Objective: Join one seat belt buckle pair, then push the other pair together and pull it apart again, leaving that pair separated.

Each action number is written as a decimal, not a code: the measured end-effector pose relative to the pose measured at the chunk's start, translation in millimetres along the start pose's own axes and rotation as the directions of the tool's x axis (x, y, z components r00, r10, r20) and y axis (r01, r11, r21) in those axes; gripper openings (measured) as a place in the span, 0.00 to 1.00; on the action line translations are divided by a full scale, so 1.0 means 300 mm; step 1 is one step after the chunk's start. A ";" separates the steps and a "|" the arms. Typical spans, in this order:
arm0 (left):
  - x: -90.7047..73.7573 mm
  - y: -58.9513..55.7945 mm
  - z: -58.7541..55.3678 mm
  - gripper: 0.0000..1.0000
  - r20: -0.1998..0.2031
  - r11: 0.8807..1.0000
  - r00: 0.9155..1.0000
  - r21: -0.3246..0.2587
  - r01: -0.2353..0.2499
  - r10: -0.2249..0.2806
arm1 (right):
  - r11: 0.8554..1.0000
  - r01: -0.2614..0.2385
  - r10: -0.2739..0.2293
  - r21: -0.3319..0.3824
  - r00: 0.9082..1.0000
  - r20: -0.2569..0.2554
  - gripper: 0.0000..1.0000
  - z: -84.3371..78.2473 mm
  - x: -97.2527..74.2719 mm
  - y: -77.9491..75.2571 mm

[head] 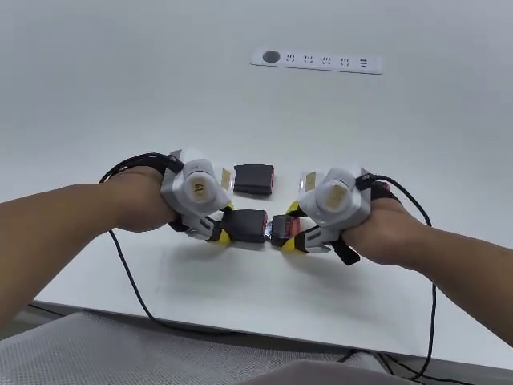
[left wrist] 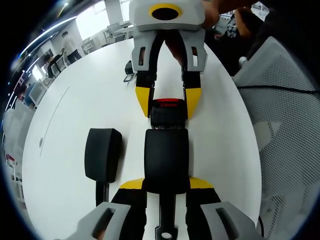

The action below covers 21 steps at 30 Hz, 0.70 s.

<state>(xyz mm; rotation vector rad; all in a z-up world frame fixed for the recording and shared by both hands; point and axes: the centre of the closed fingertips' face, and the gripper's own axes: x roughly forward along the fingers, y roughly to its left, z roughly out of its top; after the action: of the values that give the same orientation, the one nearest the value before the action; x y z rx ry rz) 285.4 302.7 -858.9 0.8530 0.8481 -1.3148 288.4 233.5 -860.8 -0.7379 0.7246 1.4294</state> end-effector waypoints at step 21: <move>0.008 0.009 -0.006 0.33 -0.031 0.998 1.000 -0.057 -0.009 0.007 | 1.000 0.023 -0.023 0.010 1.000 -0.017 0.36 -0.004 0.007 0.002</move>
<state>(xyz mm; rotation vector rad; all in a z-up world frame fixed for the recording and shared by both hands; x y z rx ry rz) 288.1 303.5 -861.8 0.8328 0.9008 -1.2678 288.0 233.8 -863.2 -0.7488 0.7341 1.3991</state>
